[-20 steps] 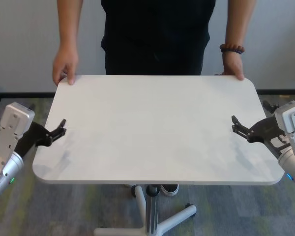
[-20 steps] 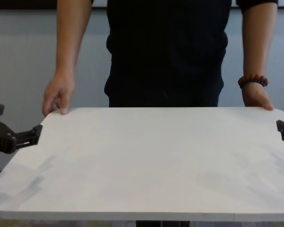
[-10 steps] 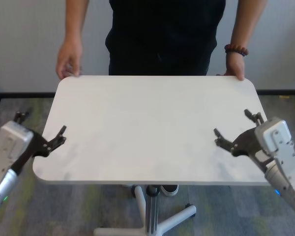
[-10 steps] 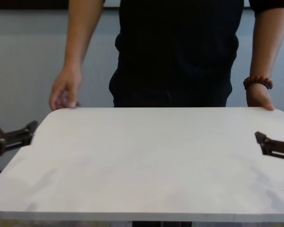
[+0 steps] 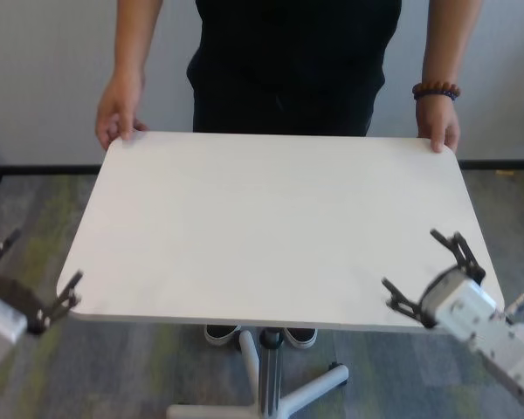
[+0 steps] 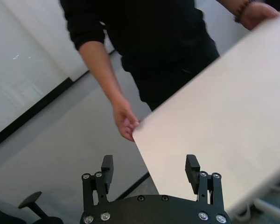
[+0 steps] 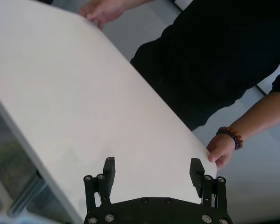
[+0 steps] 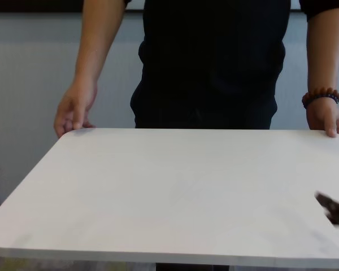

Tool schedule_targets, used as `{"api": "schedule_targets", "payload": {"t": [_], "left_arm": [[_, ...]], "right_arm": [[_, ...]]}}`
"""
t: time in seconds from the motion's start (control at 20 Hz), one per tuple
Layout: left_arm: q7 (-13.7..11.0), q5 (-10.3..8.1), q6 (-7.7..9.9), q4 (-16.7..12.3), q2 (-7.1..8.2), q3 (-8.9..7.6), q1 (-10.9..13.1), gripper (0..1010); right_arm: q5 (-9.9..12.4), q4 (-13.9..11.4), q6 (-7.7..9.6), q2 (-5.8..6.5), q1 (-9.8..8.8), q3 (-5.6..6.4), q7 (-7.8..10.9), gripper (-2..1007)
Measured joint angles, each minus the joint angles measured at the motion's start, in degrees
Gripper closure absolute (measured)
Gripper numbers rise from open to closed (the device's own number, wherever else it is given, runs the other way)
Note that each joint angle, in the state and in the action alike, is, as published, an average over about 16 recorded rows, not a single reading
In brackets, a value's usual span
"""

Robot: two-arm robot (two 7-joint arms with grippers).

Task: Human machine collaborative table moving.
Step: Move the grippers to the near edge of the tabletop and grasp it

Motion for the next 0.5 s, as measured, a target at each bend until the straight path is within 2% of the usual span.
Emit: {"api": "schedule_targets", "payload": {"t": [0.25,0.5], "left_arm": [[3.1,6.33,-0.21,-0.9,2.01,-0.61,4.8,10],[5.5,13.96,0.29,0.9,1.97,0.61,6.2,10]], "right_arm": [[-6.2,-2.9,5.38,2.44,-2.28,-1.68,-0.72,4],[-11.2,-2.6,9.35,2.94,-2.8,-3.54,-0.68,4]]}}
